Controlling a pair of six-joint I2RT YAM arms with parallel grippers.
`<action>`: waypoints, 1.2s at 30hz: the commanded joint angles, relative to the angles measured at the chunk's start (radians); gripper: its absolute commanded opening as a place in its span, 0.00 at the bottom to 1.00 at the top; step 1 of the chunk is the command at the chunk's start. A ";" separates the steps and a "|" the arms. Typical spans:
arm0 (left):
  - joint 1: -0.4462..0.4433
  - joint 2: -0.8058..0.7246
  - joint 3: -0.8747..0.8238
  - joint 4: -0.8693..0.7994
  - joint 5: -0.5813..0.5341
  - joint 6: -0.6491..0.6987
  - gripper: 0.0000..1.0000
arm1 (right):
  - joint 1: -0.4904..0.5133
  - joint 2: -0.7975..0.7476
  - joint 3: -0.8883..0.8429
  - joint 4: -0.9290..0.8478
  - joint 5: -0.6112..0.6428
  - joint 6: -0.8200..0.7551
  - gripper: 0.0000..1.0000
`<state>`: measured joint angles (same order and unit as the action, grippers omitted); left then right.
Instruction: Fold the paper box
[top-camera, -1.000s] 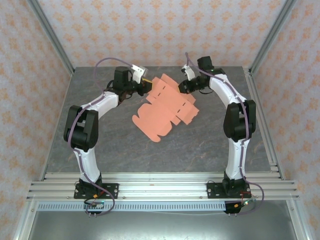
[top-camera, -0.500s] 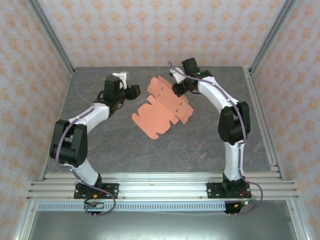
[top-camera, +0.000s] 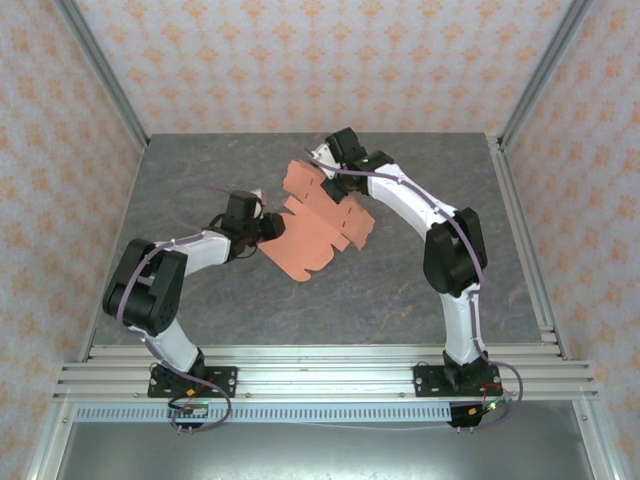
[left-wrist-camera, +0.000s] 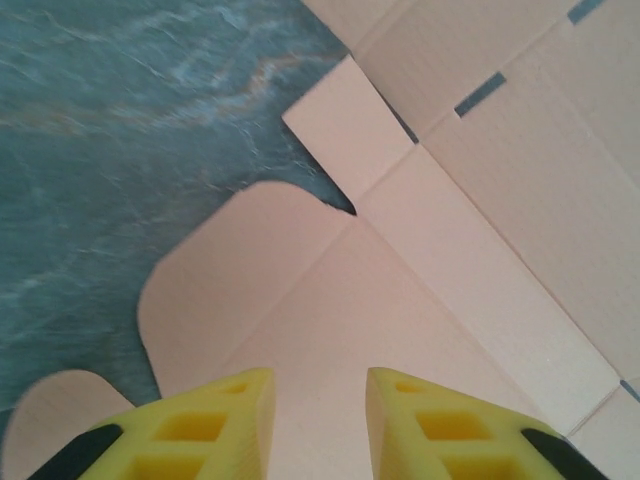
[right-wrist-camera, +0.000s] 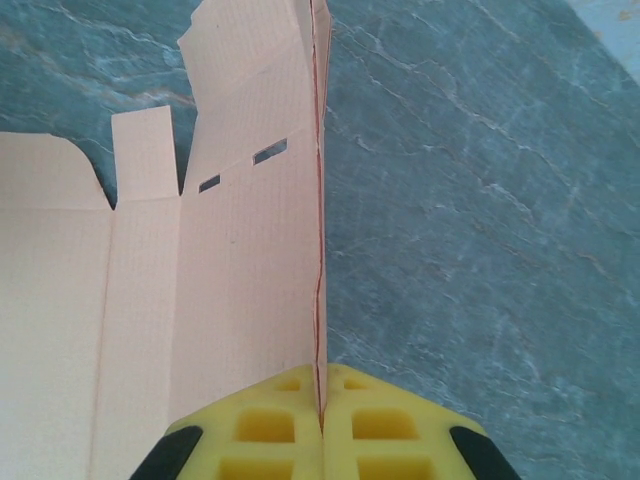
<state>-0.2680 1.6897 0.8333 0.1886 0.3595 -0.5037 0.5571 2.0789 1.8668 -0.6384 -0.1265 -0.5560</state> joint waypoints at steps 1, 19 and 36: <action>-0.019 0.042 -0.016 0.083 -0.009 -0.076 0.26 | 0.014 -0.042 -0.002 0.012 0.111 -0.041 0.06; -0.184 0.278 0.075 0.254 -0.150 -0.307 0.03 | 0.054 -0.104 -0.131 0.128 0.048 -0.040 0.10; -0.197 -0.021 -0.047 0.172 -0.237 -0.253 0.11 | 0.067 -0.071 -0.219 0.275 0.074 -0.080 0.05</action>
<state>-0.4583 1.7679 0.8085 0.4156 0.1932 -0.7967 0.6258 1.9923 1.6428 -0.3965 -0.0235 -0.6174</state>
